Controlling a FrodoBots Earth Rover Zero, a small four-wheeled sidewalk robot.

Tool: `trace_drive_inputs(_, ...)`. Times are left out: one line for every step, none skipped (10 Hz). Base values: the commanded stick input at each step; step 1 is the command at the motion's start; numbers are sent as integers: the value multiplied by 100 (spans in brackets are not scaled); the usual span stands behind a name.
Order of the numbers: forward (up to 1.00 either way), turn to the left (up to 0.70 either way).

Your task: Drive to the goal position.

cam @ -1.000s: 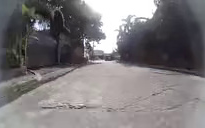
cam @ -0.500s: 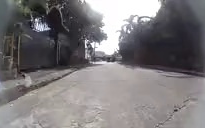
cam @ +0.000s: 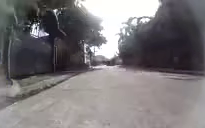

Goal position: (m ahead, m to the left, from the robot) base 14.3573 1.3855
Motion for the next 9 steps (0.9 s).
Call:
trace_drive_inputs(100, 1)
trace_drive_inputs(100, 0)
trace_drive_inputs(100, 0)
trace_drive_inputs(100, 0)
trace_drive_inputs(100, 0)
trace_drive_inputs(100, 0)
trace_drive_inputs(100, 0)
trace_drive_inputs(100, 0)
trace_drive_inputs(100, 0)
